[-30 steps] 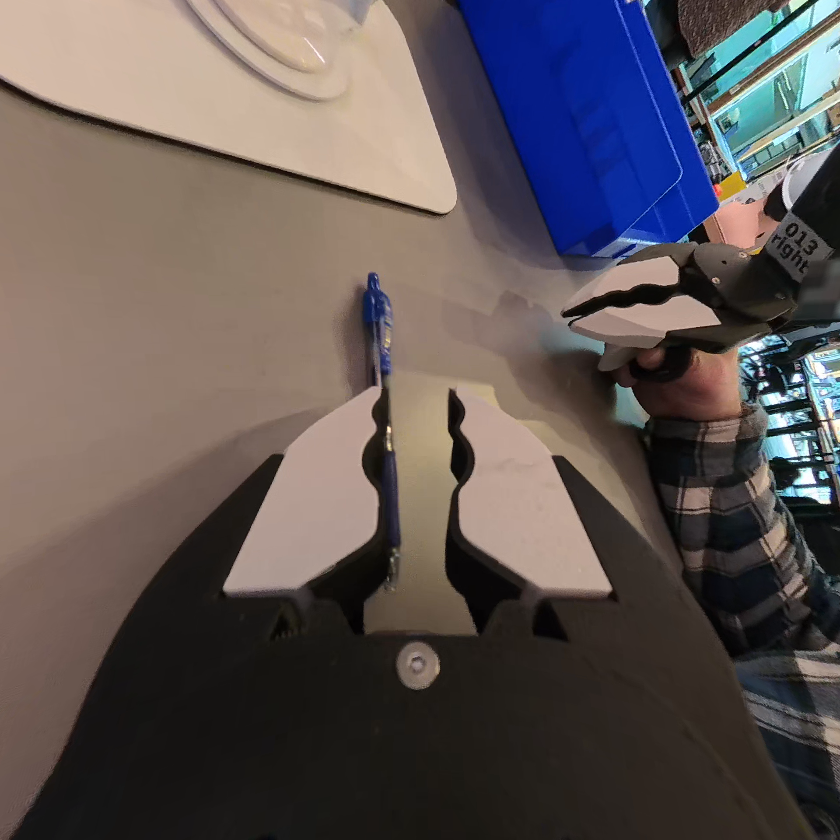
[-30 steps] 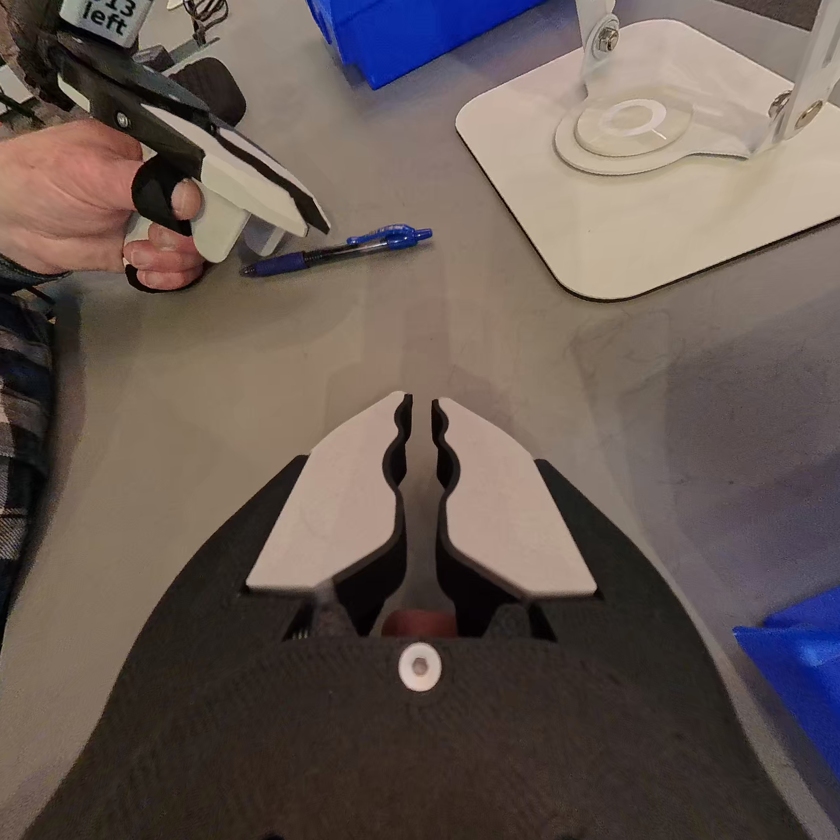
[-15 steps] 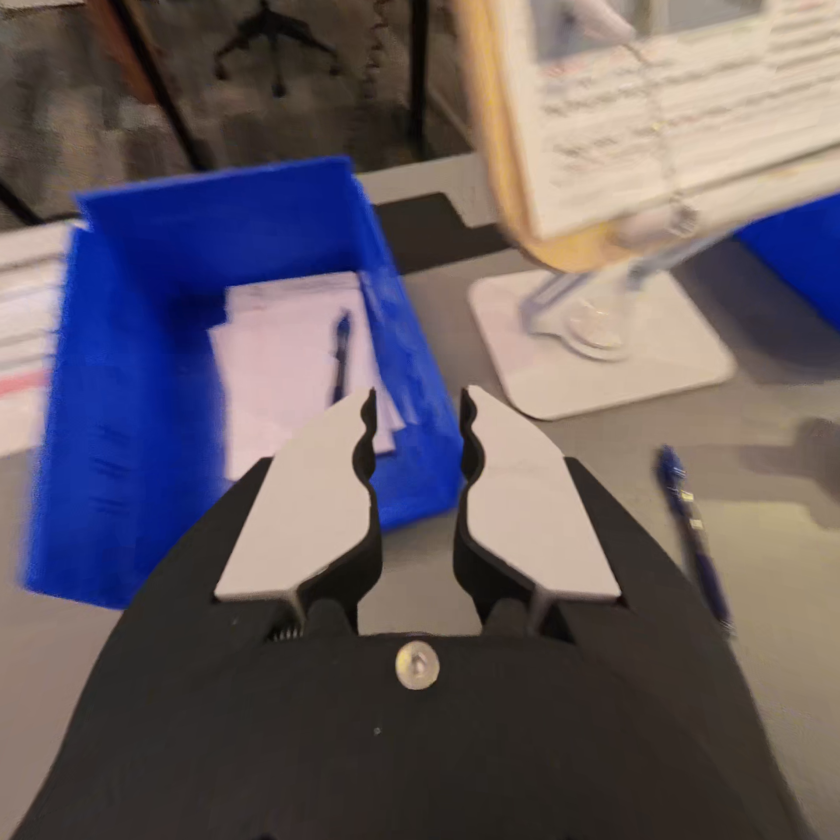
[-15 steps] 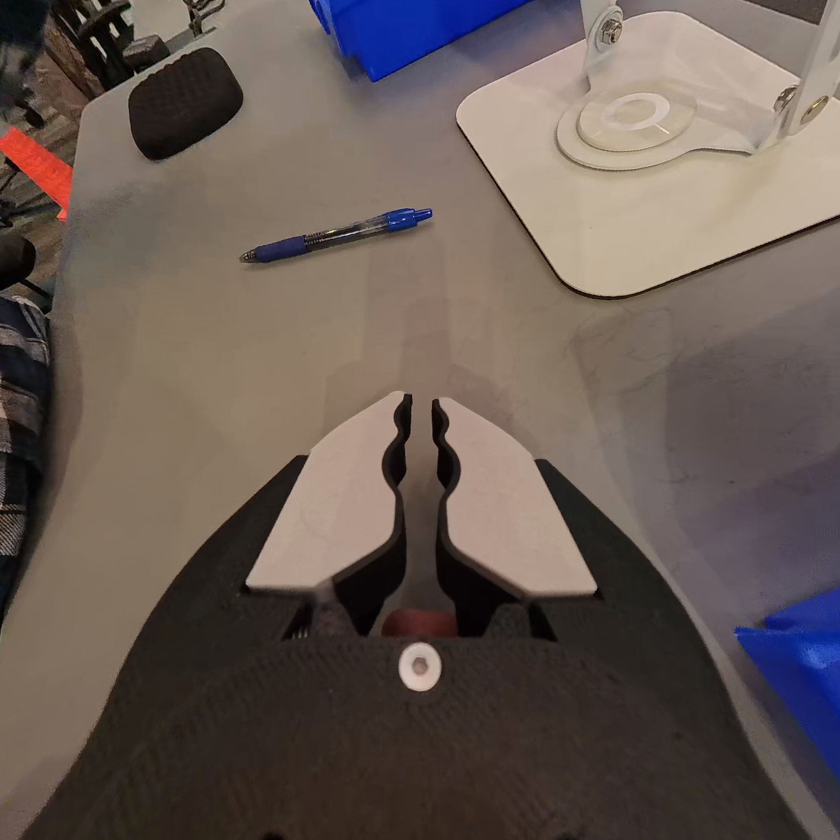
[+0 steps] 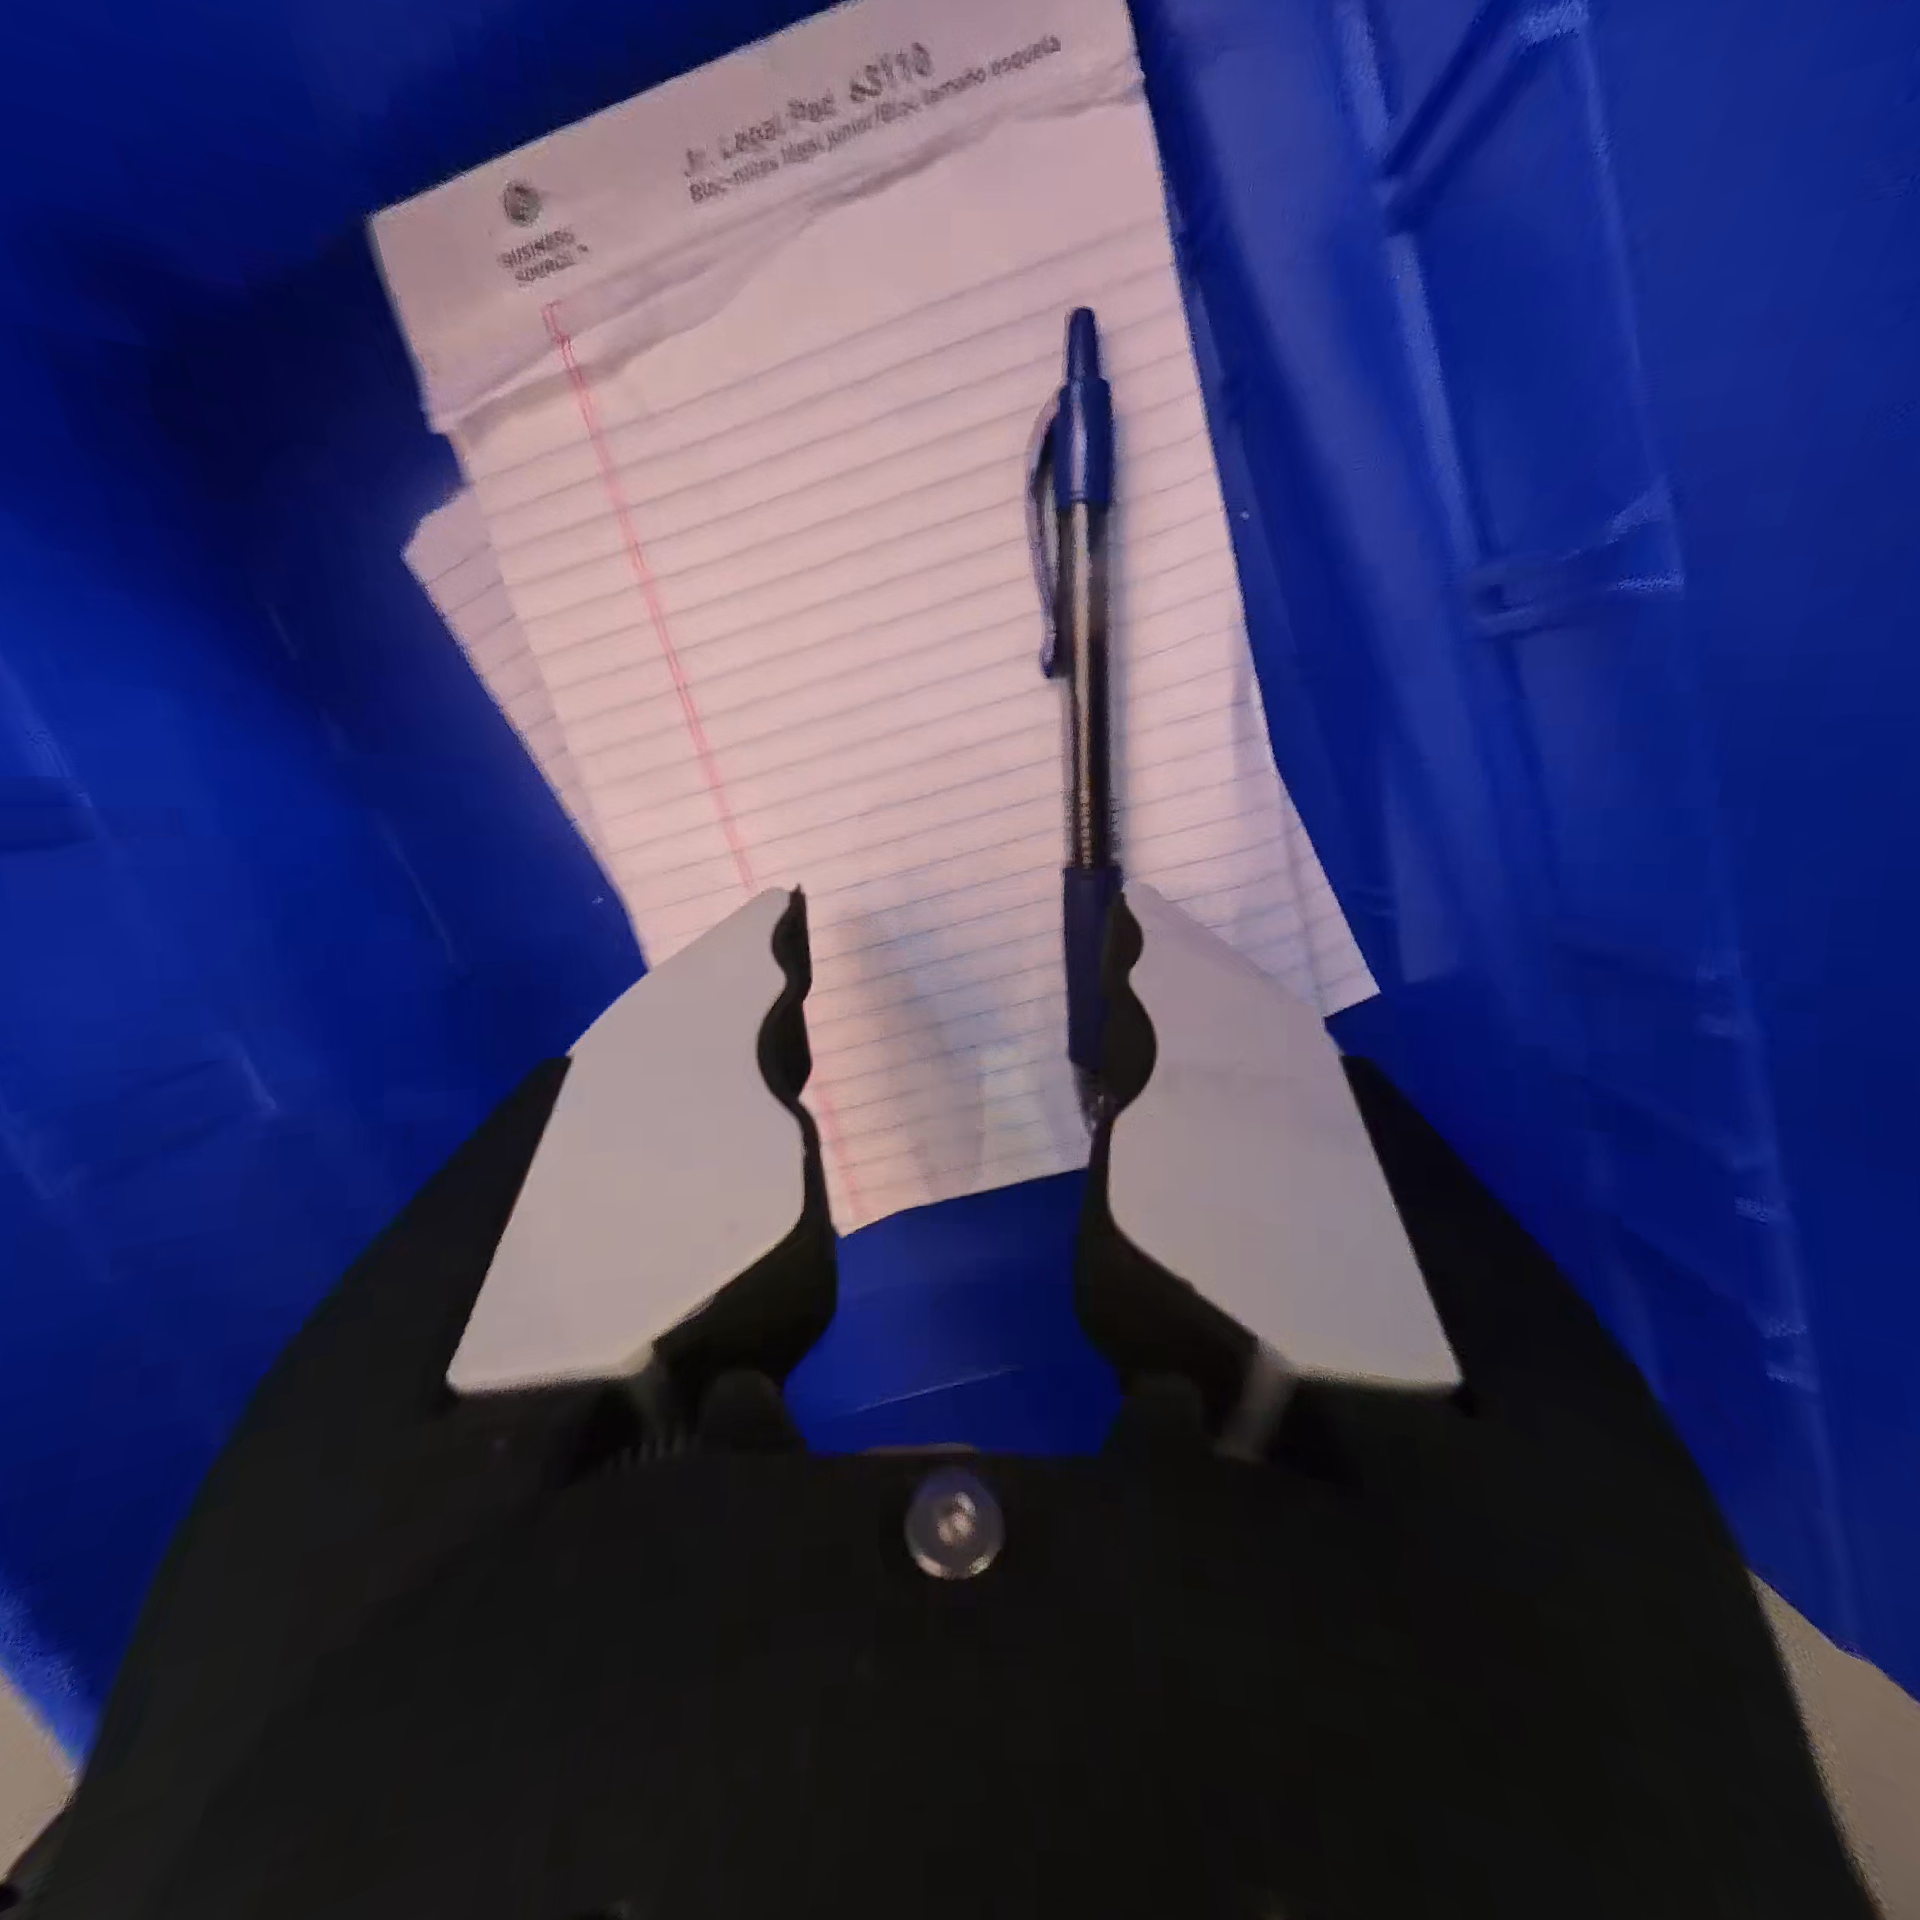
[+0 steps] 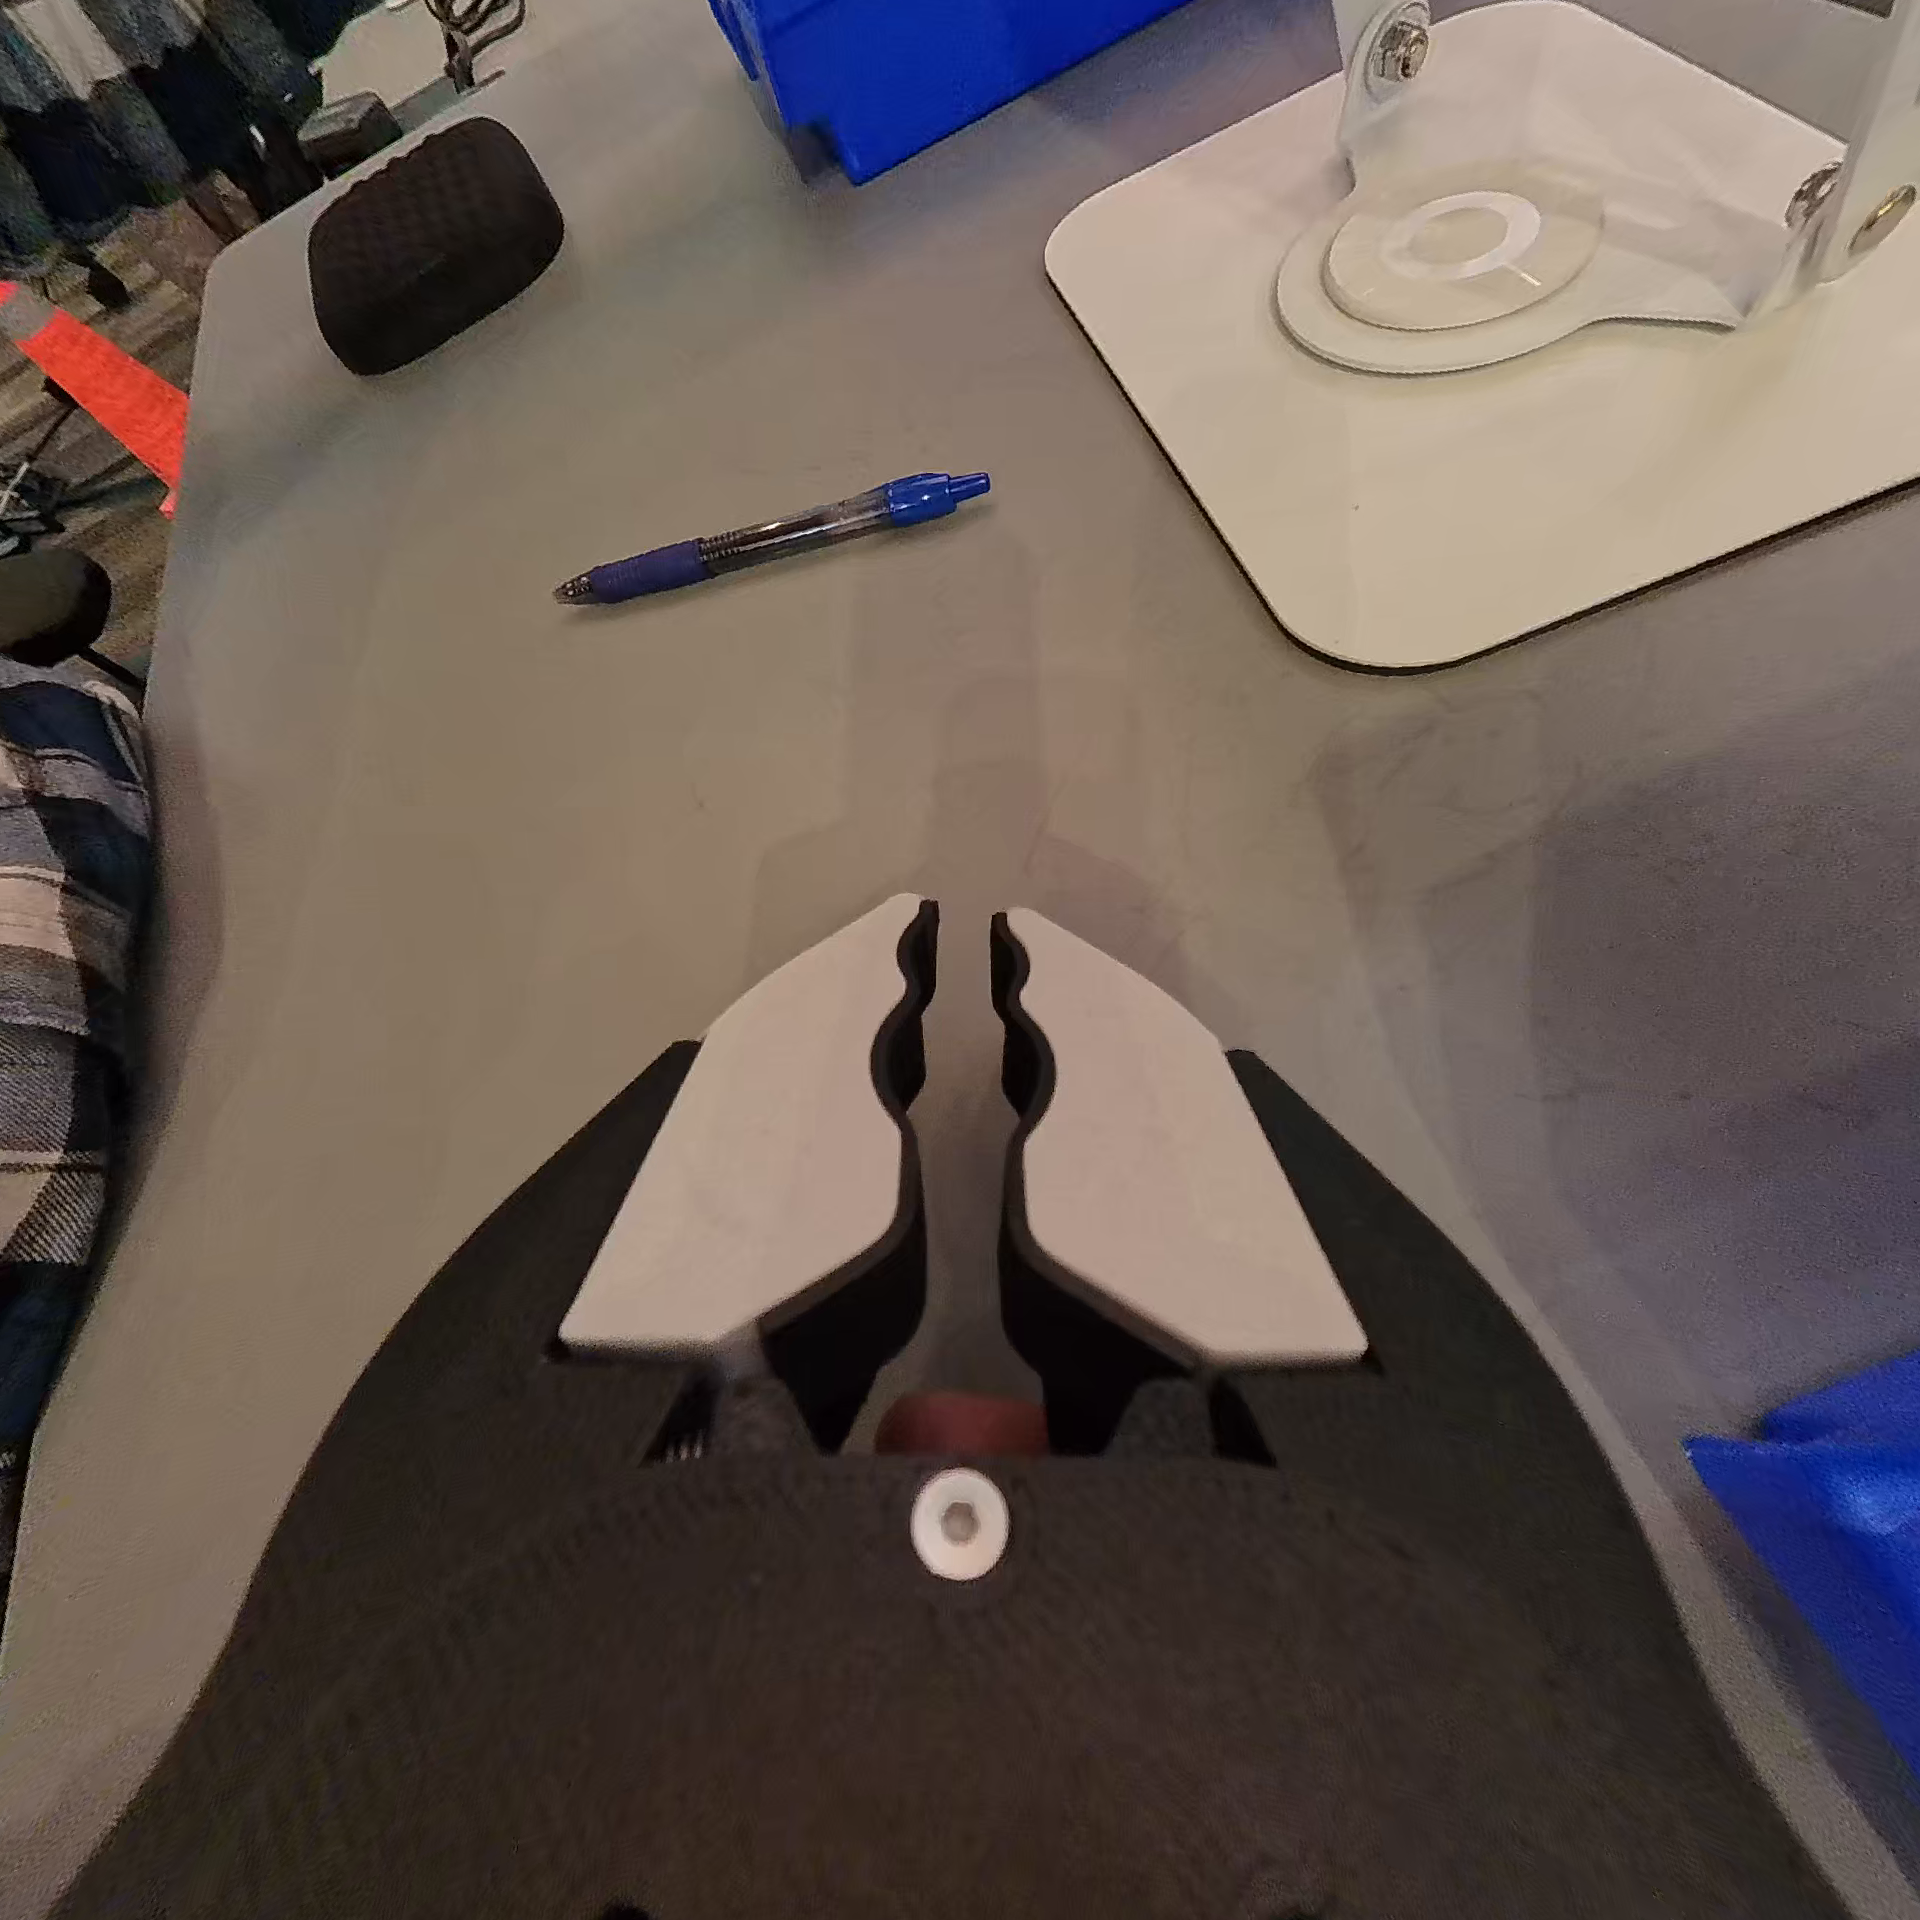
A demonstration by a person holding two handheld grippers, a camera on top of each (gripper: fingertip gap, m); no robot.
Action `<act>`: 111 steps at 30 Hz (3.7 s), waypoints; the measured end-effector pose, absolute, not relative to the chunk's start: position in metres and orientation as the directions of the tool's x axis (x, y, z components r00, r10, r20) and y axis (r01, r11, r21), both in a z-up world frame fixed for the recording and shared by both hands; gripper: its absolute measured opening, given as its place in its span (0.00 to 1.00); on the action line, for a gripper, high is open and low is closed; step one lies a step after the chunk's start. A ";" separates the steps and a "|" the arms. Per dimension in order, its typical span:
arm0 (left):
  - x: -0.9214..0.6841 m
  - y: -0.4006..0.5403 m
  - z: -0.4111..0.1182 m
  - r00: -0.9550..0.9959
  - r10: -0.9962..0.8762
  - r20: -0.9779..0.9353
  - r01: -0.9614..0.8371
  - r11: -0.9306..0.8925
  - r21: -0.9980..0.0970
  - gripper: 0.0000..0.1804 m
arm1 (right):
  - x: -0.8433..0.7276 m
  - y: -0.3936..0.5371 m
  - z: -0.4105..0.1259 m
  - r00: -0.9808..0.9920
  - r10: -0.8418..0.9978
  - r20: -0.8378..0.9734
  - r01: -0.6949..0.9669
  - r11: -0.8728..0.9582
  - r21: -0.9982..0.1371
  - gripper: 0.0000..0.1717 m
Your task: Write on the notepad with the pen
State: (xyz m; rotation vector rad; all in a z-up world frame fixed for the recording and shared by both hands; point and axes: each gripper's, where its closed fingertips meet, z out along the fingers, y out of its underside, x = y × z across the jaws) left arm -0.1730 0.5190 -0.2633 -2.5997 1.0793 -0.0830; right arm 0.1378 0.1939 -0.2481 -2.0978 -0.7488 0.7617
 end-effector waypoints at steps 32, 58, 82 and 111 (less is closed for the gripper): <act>-0.026 0.256 -0.169 0.389 -0.805 0.449 -0.298 -0.571 -0.765 0.06 | 0.141 0.195 -0.250 0.661 0.700 -0.270 0.251 -0.545 -0.800 0.06; 0.034 0.199 -0.252 0.477 -0.744 0.469 -0.297 -0.638 -0.711 0.06 | 0.140 0.194 -0.249 0.655 0.701 -0.282 0.244 -0.549 -0.799 0.06; -0.165 0.464 -0.118 0.629 -0.741 -0.232 -0.573 -0.241 -0.783 0.27 | 0.141 0.194 -0.248 0.652 0.701 -0.289 0.234 -0.549 -0.802 0.05; -0.144 0.625 -0.288 0.577 -0.817 0.024 -0.782 -0.560 -0.272 0.57 | 0.139 0.192 -0.251 0.639 0.708 -0.300 0.252 -0.561 -0.788 0.06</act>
